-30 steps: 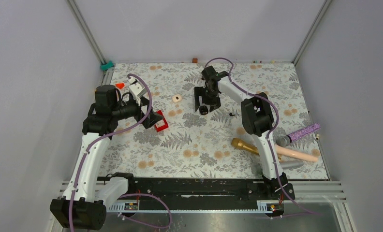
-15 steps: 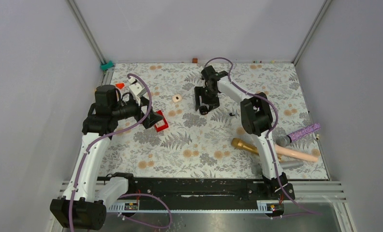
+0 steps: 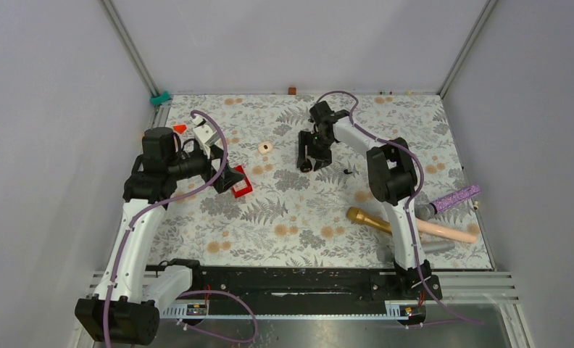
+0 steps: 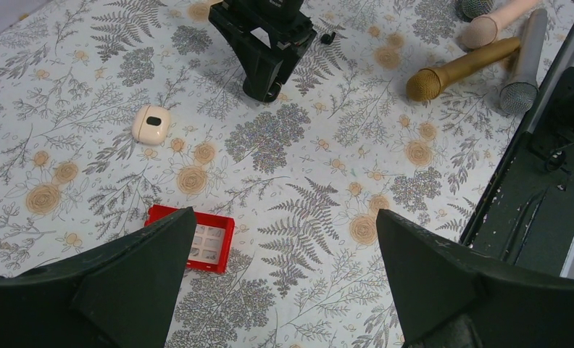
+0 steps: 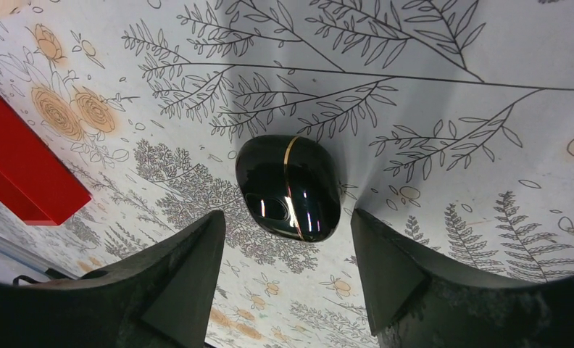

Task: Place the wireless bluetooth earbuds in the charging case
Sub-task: Pick up the charging case at the center of the board.

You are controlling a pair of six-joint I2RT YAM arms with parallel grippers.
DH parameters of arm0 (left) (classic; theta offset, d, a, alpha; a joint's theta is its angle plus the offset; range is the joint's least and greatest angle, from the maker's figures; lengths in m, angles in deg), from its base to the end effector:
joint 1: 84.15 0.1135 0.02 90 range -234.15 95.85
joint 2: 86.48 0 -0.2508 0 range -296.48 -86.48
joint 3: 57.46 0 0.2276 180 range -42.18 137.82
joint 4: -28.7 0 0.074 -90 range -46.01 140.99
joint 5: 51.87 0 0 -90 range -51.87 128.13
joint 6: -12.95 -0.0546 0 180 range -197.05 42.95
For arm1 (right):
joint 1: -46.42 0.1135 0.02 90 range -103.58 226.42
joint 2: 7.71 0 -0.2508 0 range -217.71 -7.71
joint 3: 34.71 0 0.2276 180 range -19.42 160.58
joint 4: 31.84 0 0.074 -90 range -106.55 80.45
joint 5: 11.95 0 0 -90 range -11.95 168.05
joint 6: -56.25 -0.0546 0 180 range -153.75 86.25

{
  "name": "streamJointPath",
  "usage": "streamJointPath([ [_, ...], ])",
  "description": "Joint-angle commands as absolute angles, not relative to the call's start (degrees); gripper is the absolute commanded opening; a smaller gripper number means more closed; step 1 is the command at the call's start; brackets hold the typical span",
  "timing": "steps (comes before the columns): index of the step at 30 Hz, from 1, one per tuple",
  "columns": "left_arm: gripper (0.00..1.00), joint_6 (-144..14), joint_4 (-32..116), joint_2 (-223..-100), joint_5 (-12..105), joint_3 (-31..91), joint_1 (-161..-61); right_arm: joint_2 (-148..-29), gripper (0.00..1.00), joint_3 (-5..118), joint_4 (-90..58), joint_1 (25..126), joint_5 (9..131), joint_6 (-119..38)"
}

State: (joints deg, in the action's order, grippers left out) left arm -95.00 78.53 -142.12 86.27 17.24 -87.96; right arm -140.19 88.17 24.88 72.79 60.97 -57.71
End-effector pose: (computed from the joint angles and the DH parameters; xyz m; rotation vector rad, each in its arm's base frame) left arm 0.1853 -0.0531 0.3384 0.8442 1.7999 -0.7194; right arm 0.4090 0.2207 0.1449 -0.1483 2.8228 0.6358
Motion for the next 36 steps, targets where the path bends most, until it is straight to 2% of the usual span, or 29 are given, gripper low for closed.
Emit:
streamJointPath([
  [1,0.99,-94.7,75.8,-141.8,88.6,17.1,-87.7,-141.5,0.7,90.0,26.2,72.7,62.7,-59.5],
  [4,0.99,-94.6,75.8,-141.9,88.8,17.1,-87.7,-142.8,0.7,92.6,28.3,72.8,64.4,-59.4],
  [9,0.99,-94.4,75.8,-141.9,89.2,17.2,-87.7,-144.7,0.76,96.8,32.3,75.2,69.6,-57.0],
  [17,0.99,-93.5,75.3,-141.5,89.0,17.3,-87.7,-147.0,0.77,101.7,36.7,79.7,79.1,-51.9],
  [21,0.98,-92.9,74.7,-140.8,88.6,17.0,-87.7,-147.4,0.74,102.1,37.4,81.5,82.9,-50.2],
  [28,0.99,-92.7,74.6,-140.0,88.3,17.1,-87.7,-148.5,0.65,103.6,38.0,84.1,89.4,-47.7],
  [30,0.99,-92.6,74.5,-139.9,88.3,17.1,-87.7,-148.7,0.66,104.2,38.1,84.5,90.7,-47.2],
  [34,0.98,-92.6,74.6,-139.7,88.5,17.0,-87.7,-149.0,0.77,105.4,38.2,84.5,92.0,-47.7],
  [36,0.98,-92.6,74.6,-139.6,88.6,17.0,-87.7,-149.2,0.77,105.6,38.1,84.6,92.0,-47.8],
])
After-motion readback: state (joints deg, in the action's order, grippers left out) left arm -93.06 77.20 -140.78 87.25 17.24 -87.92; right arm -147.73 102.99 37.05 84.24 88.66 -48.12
